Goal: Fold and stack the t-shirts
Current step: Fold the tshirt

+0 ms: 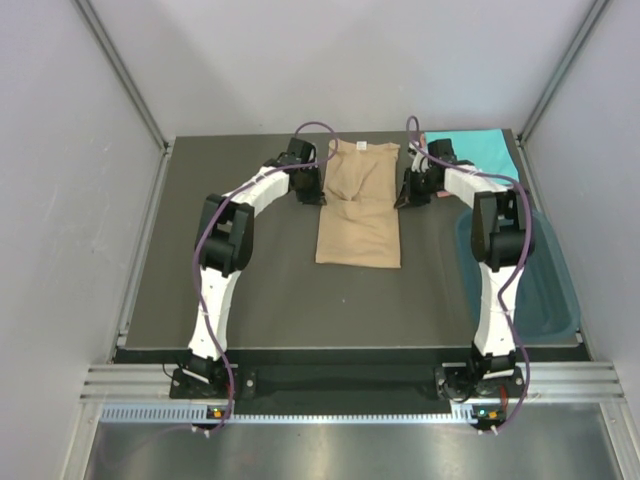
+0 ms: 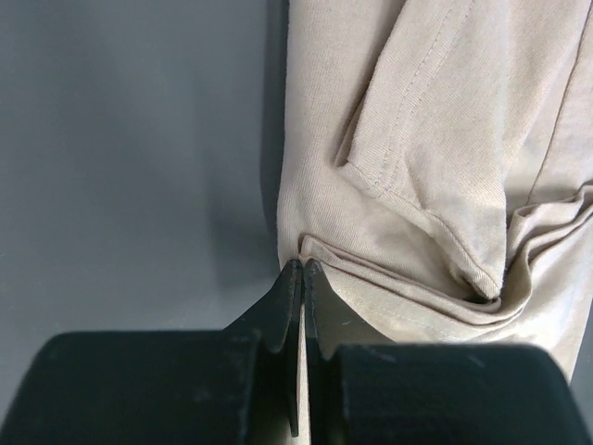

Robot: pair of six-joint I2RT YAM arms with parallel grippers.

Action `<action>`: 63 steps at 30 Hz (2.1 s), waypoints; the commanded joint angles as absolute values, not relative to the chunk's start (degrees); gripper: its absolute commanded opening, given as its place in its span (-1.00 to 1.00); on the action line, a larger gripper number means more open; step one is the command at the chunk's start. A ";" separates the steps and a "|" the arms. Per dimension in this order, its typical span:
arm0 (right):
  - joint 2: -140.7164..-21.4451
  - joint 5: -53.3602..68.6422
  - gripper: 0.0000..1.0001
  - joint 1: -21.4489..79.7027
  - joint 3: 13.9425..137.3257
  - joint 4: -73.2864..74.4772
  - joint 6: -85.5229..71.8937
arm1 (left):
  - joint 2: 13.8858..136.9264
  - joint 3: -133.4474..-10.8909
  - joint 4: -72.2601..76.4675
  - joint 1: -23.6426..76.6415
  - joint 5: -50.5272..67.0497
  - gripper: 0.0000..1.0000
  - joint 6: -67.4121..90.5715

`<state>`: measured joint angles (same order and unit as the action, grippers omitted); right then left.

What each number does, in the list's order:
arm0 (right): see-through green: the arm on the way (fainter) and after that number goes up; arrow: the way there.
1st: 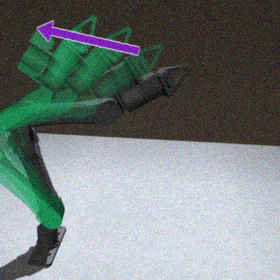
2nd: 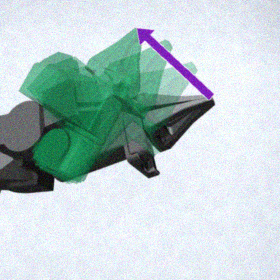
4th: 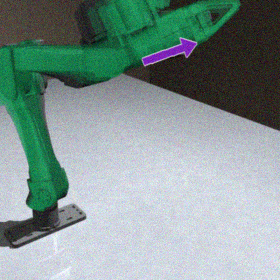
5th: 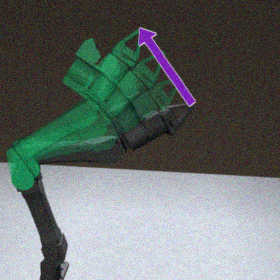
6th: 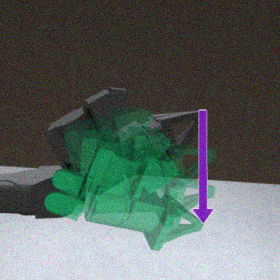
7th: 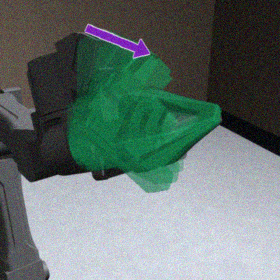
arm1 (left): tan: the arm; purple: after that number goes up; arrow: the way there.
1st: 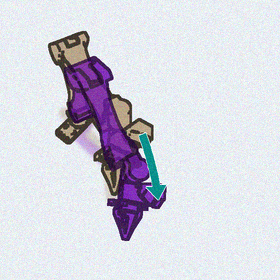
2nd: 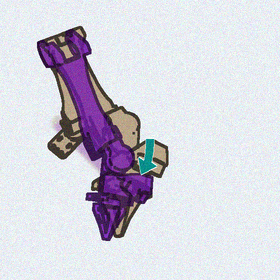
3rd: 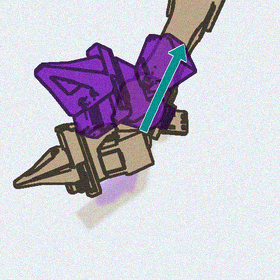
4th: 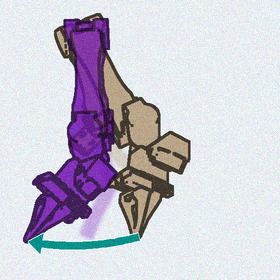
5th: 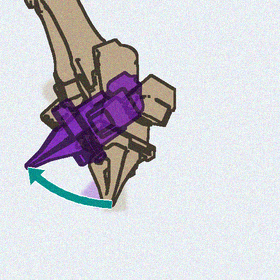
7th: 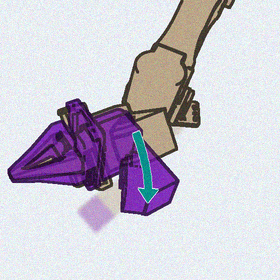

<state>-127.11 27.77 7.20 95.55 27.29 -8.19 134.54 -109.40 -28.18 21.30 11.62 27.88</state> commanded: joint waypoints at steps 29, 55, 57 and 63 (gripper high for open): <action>-118.13 21.11 -0.22 4.92 95.08 27.82 -14.67 | 128.77 -111.36 -31.80 20.13 4.32 -0.30 29.09; -103.79 15.92 -0.72 15.38 63.20 26.54 -16.97 | 108.02 -66.01 -15.81 27.95 9.50 -0.45 33.93; -104.15 14.77 -0.74 15.29 62.40 26.63 -16.35 | 108.11 -65.74 -17.39 27.95 6.79 -0.46 33.31; -103.98 14.50 -0.74 15.21 61.96 26.63 -15.38 | 107.32 -67.58 -21.35 27.95 2.47 -0.47 32.43</action>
<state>-103.35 17.96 15.46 62.98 28.36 -17.54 107.74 -67.40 -18.11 28.47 10.63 34.37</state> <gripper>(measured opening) 0.128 0.264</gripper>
